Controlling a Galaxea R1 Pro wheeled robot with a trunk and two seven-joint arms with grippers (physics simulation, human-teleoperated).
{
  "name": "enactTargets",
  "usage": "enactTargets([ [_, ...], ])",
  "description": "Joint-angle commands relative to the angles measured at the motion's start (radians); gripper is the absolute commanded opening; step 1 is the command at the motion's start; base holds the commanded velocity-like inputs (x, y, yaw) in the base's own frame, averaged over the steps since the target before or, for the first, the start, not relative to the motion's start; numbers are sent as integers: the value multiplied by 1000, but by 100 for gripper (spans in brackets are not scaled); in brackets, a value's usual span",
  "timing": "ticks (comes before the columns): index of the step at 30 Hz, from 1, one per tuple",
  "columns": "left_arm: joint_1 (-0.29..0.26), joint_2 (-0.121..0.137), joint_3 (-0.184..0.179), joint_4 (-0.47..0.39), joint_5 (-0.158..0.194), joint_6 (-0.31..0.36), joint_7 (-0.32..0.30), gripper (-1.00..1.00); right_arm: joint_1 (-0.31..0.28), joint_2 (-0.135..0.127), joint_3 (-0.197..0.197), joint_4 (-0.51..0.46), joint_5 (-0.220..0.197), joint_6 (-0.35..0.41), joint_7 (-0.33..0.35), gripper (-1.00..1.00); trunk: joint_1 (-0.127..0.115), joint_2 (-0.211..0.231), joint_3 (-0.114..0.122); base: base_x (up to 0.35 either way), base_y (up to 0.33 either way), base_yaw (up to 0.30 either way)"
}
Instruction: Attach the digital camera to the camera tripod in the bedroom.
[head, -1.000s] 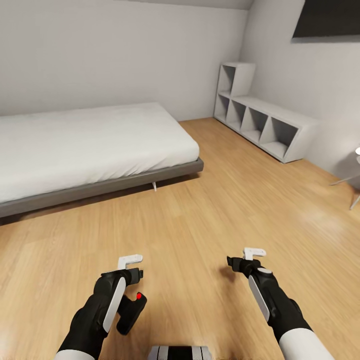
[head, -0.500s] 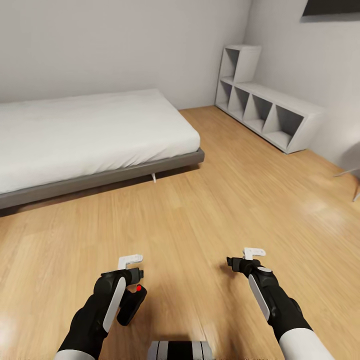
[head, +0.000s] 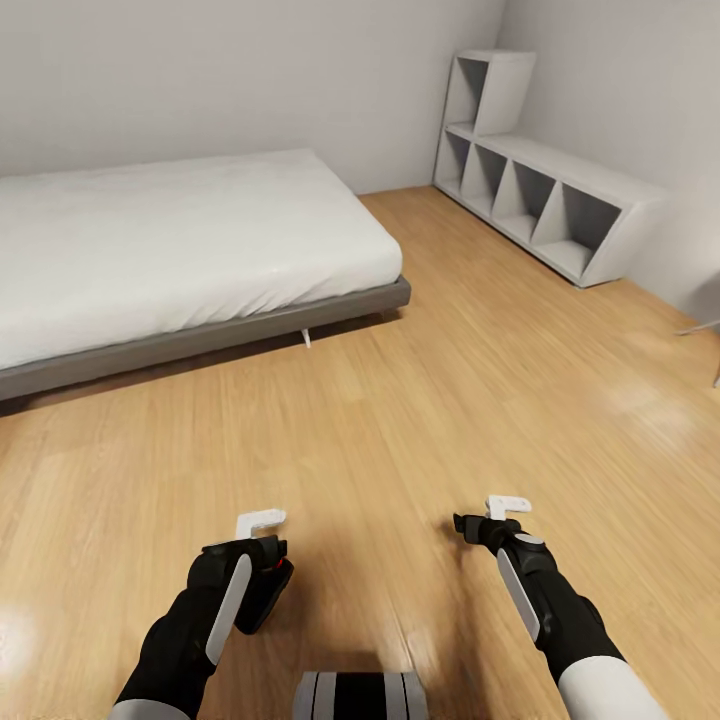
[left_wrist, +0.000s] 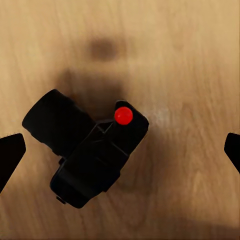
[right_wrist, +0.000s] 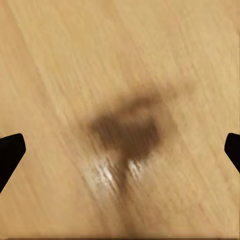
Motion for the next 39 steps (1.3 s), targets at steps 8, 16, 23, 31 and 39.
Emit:
enactTargets([
  [8,0,-1,1,-1,10,4,7,100,0,0,1,-1,-9,5,-6,100,3,-2,-32,0,0,0],
  [16,-1,0,1,-1,10,5,7,100,0,0,1,-1,-8,5,-6,100,7,-4,-63,0,0,0],
  [23,-1,-1,1,-1,7,4,10,100,0,0,1,-1,-9,5,-6,100,10,-6,-90,0,0,0],
  [31,-1,-1,1,-1,4,4,14,100,0,0,1,-1,-7,4,-6,100,14,-8,-121,0,0,0],
  [39,-1,-1,1,2,3,4,15,100,0,1,1,-1,-6,-2,-9,100,17,-9,-152,0,0,0],
])
